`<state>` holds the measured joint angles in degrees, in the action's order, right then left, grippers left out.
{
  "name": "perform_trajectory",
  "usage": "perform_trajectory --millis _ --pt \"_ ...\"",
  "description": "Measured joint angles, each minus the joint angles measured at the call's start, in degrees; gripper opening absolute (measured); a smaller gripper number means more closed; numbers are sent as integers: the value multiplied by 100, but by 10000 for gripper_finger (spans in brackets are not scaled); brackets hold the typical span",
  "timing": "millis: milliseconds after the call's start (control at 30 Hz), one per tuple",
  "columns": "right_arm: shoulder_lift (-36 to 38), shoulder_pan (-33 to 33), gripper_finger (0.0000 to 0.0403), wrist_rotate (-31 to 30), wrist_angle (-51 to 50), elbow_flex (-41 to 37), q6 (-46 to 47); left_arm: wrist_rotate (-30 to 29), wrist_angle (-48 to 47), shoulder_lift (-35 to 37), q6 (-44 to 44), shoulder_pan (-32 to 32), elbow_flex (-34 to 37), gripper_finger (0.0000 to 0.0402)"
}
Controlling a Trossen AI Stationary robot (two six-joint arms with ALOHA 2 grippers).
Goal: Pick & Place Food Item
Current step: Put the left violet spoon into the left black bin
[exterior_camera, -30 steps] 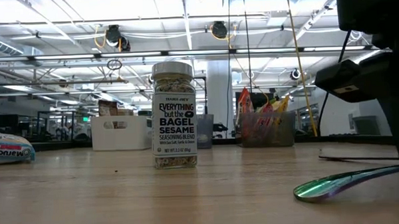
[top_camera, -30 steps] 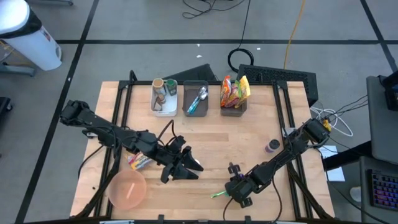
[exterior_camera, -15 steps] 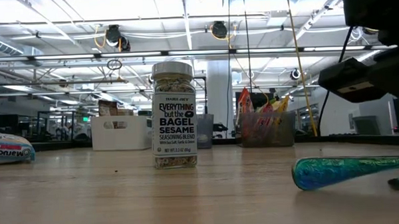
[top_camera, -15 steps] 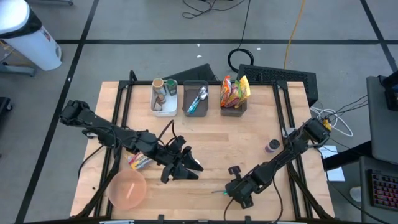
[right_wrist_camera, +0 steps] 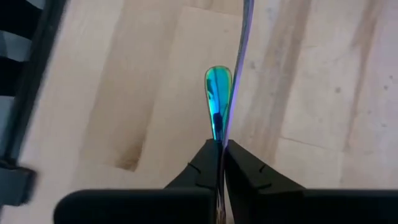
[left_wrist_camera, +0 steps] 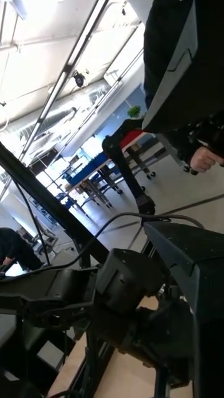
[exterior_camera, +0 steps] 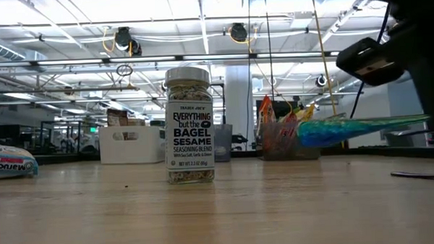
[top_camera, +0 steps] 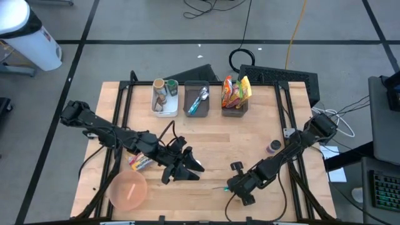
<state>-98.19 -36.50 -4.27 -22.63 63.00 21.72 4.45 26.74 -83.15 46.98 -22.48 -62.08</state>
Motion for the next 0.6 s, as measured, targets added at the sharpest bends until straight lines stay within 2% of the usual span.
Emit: perform_trajectory --millis 600 --pt "-345 91 4 2 102 0 67 -2 -10 0 31 0 0 255"
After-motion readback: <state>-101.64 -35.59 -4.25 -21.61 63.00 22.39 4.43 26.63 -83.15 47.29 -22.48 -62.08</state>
